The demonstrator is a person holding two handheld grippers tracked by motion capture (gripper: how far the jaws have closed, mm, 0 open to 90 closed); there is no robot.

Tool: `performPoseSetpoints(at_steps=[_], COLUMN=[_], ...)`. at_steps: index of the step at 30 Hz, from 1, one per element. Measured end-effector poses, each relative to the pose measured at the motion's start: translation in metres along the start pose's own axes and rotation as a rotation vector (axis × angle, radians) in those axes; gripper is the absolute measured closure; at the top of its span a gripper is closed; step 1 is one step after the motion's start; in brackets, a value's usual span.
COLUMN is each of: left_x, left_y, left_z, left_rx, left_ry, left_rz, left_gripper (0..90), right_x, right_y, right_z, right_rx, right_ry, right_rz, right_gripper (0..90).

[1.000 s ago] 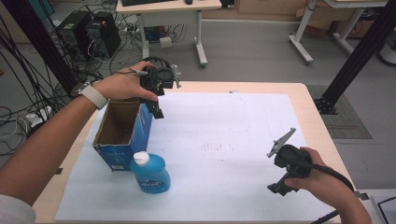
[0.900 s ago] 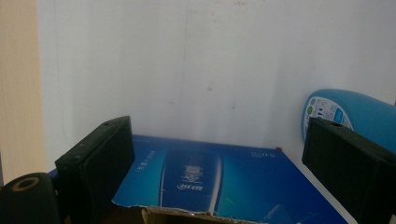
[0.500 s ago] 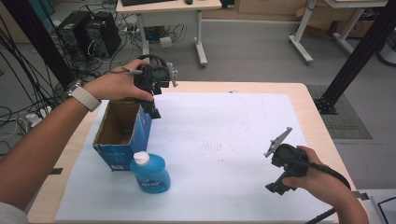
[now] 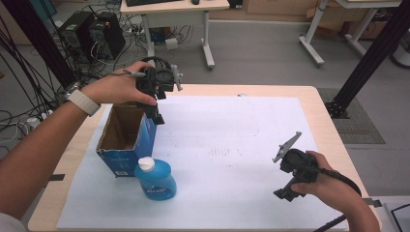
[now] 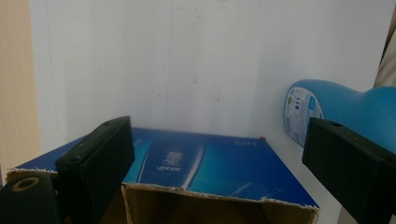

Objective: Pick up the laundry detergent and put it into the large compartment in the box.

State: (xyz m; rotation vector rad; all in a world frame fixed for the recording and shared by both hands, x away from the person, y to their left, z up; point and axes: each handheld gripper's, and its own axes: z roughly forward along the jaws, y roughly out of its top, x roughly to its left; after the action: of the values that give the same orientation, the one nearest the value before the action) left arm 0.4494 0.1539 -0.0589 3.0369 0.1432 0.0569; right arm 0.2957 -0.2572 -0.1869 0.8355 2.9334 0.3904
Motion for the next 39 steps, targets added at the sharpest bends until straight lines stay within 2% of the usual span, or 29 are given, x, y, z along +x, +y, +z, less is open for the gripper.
performPoseSetpoints(at_steps=[8, 11, 16, 19, 22, 25, 31, 35, 39], left_x=[-0.01, -0.018, -0.028, -0.037, -0.041, -0.048, -0.058, -0.068, -0.077], left_y=[-0.004, -0.002, -0.003, -0.003, -0.003, -0.002, -0.012, -0.013, -0.017], left_z=[-0.011, -0.011, -0.013, -0.019, -0.025, -0.027, -0.033, -0.035, -0.037], left_rx=[0.005, 0.023, 0.017, 0.016, 0.008, 0.018, -0.01, 0.002, 0.001], left_ry=[-0.016, -0.001, 0.006, 0.018, -0.008, -0.006, -0.001, -0.002, -0.009], left_rz=[-0.008, -0.009, -0.01, 0.002, 0.007, 0.003, -0.012, 0.002, -0.007], left_gripper=[9.6, 9.6, 10.4, 11.5, 11.7, 11.7, 11.6, 11.6, 11.5], right_x=[0.001, 0.002, 0.004, 0.005, 0.006, 0.007, 0.009, 0.01, 0.01], right_y=[-0.001, -0.001, -0.001, -0.003, -0.004, -0.004, -0.003, -0.002, 0.001], right_z=[-0.001, -0.001, -0.001, -0.002, -0.004, -0.005, -0.005, -0.005, -0.004], right_rx=[-0.004, -0.006, -0.005, -0.006, -0.007, -0.007, -0.009, -0.004, 0.016], right_ry=[-0.003, -0.004, -0.003, -0.007, -0.011, -0.014, -0.014, -0.014, -0.011], right_rz=[0.002, -0.004, -0.004, 0.001, 0.003, 0.002, -0.006, -0.008, -0.015], right_gripper=[9.1, 9.1, 9.1, 9.1, 9.1, 9.1, 9.1, 9.1, 9.1])
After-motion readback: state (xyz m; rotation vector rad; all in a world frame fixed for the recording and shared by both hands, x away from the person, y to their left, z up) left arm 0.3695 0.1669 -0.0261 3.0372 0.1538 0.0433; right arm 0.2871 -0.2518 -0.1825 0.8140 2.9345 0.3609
